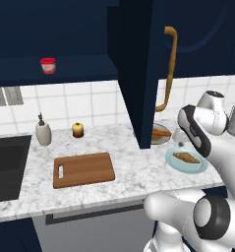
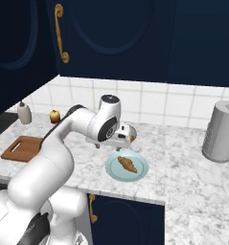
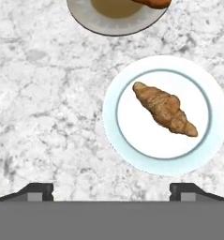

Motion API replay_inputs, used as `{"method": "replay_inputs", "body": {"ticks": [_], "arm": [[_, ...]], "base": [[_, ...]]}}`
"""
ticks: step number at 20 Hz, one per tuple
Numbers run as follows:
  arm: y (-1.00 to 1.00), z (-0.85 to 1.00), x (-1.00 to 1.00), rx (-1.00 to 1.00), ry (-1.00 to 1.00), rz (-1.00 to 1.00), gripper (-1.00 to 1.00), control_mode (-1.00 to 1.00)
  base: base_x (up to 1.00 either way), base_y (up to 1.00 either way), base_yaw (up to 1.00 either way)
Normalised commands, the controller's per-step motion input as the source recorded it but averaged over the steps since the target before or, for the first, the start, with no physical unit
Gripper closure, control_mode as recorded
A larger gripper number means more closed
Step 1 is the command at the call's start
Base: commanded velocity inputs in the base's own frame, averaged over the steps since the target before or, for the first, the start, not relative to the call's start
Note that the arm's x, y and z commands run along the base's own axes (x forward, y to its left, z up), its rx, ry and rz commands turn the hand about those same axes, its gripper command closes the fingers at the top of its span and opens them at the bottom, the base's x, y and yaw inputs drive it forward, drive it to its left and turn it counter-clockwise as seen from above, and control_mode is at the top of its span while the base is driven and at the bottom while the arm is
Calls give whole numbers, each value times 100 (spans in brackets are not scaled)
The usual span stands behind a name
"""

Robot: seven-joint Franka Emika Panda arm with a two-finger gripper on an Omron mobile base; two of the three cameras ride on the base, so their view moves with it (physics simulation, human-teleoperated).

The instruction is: From the different types of pastries on the counter, select a croissant and place it on the cutting board. Then retrieve a jar of jam from the cabinet and place it alongside the croissant on the cutting board.

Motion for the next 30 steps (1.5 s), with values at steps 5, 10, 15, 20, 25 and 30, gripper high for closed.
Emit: {"method": "replay_inputs", "body": {"ticks": [5,10,15,20,25,30], "arm": [[-48,-60,44,-1,1,3,-100,-100],[-29,-50,53,0,10,3,-100,-100],[-34,-42,43,0,9,2,-100,-100],[-23,-28,41,0,6,2,-100,-100],[-5,-47,13,0,3,3,-100,-100],[1,-50,0,-1,1,4,-100,-100]], "base": [[0,0,0],[0,0,0],[0,0,0],[0,0,0],[0,0,0],[0,0,0]]}}
